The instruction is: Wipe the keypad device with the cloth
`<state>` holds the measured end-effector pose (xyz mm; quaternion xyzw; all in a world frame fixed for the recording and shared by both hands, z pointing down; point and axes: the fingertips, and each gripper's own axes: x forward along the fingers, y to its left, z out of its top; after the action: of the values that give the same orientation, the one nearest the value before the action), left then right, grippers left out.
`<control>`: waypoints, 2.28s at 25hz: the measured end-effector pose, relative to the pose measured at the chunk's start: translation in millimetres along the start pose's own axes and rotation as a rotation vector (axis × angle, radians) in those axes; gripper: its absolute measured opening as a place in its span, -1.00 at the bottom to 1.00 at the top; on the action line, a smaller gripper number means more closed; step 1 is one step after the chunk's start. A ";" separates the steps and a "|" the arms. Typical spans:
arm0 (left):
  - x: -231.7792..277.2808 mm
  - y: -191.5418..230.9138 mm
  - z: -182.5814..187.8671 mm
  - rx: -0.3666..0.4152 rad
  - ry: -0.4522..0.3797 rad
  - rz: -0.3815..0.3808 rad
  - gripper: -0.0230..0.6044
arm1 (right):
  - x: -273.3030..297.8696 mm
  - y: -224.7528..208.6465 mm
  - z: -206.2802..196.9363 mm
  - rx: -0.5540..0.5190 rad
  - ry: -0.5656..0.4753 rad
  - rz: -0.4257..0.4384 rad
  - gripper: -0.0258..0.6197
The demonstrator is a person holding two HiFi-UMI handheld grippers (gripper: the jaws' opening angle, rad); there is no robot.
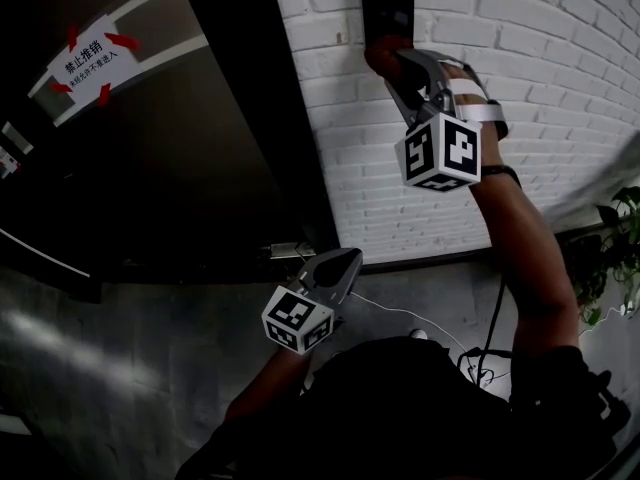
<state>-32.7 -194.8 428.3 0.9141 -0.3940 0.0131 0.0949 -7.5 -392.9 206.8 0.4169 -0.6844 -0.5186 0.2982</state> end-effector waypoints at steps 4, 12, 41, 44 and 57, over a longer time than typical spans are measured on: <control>-1.3 -0.4 0.1 -0.006 0.002 -0.002 -0.88 | -0.4 6.9 -2.2 0.003 0.007 0.011 -0.48; -2.8 0.6 -1.1 0.005 -0.001 0.005 -0.87 | -1.4 17.0 -5.2 0.011 0.022 0.035 -0.48; -8.7 -4.4 0.5 -0.004 -0.003 0.000 -0.87 | -25.4 10.5 15.4 -0.003 -0.002 0.054 -0.48; -8.2 -5.5 1.9 -0.004 -0.008 -0.004 -0.87 | -29.6 -22.9 25.7 -0.010 -0.018 -0.008 -0.48; -14.0 -3.2 -4.3 -0.017 -0.003 0.017 -0.88 | -2.3 -120.7 43.0 -0.069 0.004 -0.146 -0.48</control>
<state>-39.8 -181.8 430.6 0.9099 -0.4019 0.0091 0.1019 -11.0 -384.8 78.9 0.4563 -0.6332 -0.5613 0.2752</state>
